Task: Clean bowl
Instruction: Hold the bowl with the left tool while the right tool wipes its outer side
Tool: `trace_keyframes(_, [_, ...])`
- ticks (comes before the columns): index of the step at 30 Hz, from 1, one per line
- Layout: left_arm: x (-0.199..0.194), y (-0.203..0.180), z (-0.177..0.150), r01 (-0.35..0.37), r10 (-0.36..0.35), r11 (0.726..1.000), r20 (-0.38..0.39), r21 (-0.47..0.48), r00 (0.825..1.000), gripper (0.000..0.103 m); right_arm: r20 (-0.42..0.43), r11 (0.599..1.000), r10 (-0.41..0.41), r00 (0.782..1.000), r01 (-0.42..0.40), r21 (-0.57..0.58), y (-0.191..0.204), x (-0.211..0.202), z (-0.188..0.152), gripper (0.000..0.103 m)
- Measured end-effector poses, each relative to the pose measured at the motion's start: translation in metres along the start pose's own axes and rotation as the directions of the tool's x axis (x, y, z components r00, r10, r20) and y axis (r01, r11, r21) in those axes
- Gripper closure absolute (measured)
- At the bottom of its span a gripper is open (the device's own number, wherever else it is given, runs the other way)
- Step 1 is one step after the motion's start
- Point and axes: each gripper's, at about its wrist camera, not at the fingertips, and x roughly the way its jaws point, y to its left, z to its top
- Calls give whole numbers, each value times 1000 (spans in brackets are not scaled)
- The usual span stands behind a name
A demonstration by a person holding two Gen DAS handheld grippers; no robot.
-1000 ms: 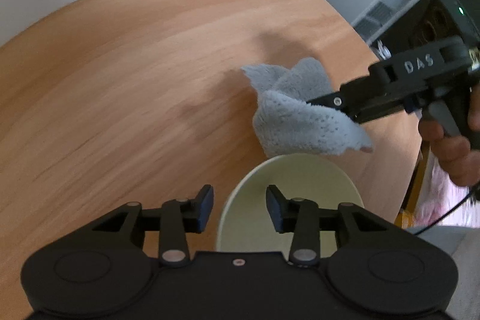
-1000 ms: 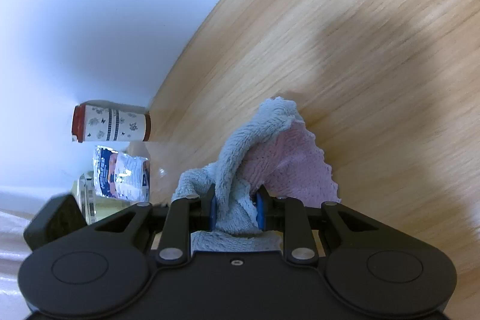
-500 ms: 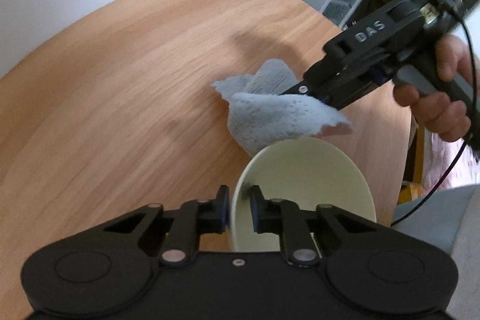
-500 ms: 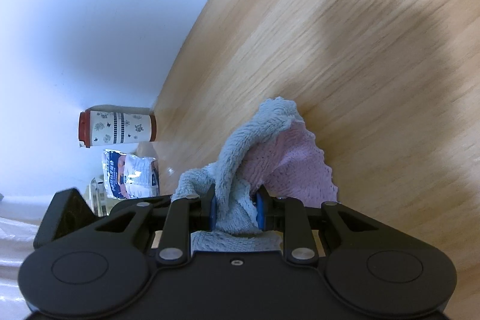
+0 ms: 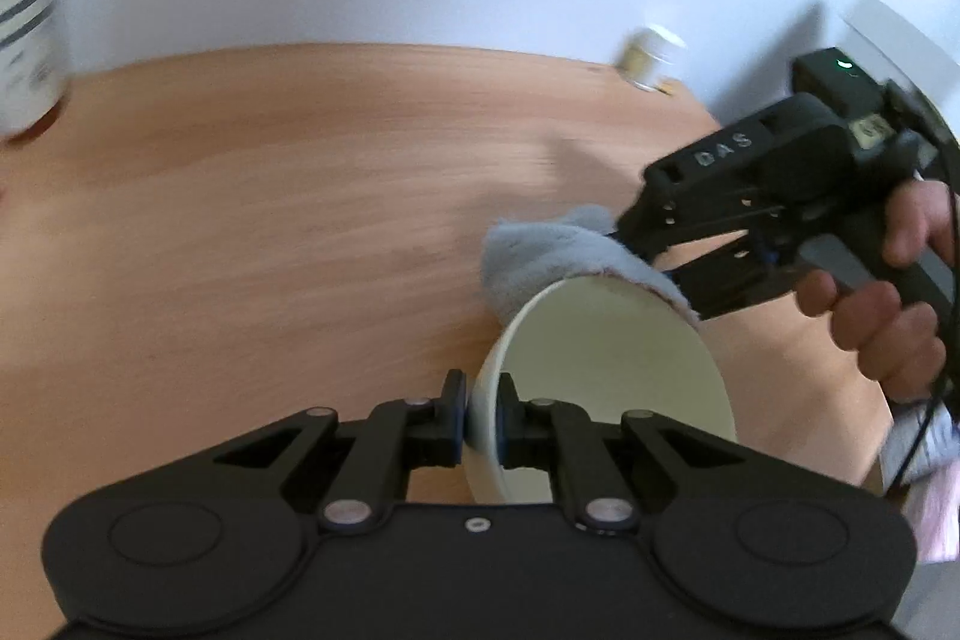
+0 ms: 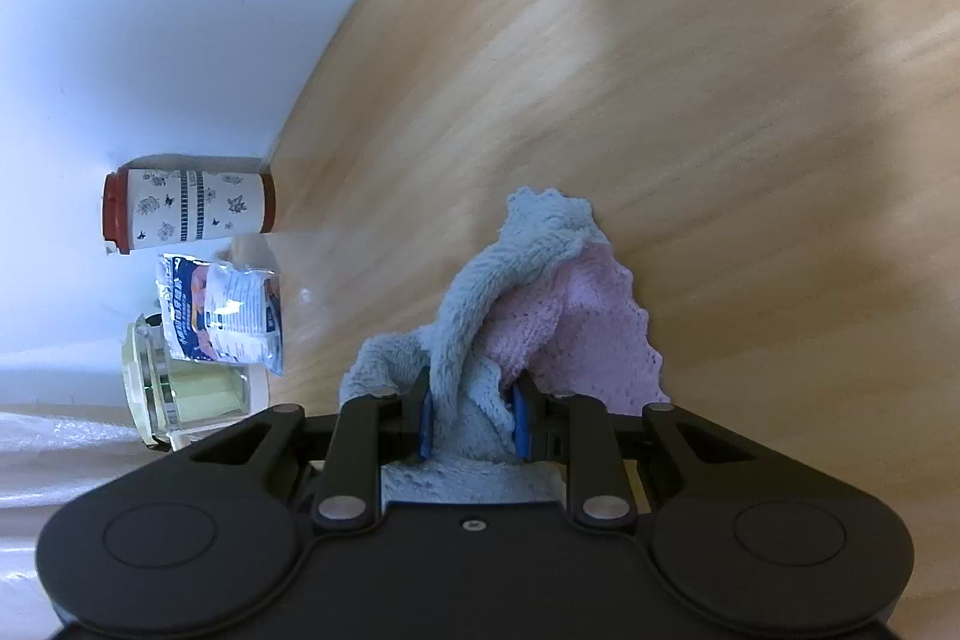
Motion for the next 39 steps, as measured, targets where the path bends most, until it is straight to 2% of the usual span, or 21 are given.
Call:
trace_keyframes(2, [-2,5,-5,-19,19,998,-1,-61,1000,94,1,999,-39,999,39,-31,7,3,-2,76])
trace_keyframes(7, [-4,13,-9,-50,51,988,5,-143,999,93,14,999,-16,1000,15,48,-11,-5,-13,76])
trace_keyframes(15, [1,13,-7,-63,63,982,-2,-177,998,93,72,978,25,997,-39,207,-52,-26,-50,76])
trace_keyframes(19, [0,11,-10,-71,71,984,-8,-162,997,94,76,973,33,997,-49,225,-54,-20,-42,76])
trace_keyframes(23, [-1,9,-10,-91,89,979,-19,-183,996,93,78,977,51,996,-65,203,-37,1,-23,76])
trace_keyframes(28, [1,9,-8,-89,84,976,-34,-197,996,92,68,989,48,997,-57,136,-20,11,-20,76])
trace_keyframes(31, [3,9,-6,-90,83,978,-42,-191,996,91,64,996,27,998,-33,87,-26,-2,-25,76])
trace_keyframes(34, [4,11,-5,-79,71,977,-49,-197,996,91,46,1000,-7,999,5,31,-38,-27,-8,76])
trace_keyframes(37, [5,14,-5,-68,56,975,-61,-211,997,92,24,992,-60,998,62,-107,-37,-42,-11,76])
trace_keyframes(39, [5,15,-5,-65,51,974,-68,-219,996,92,-4,963,-101,995,97,-251,-26,-45,-14,76])
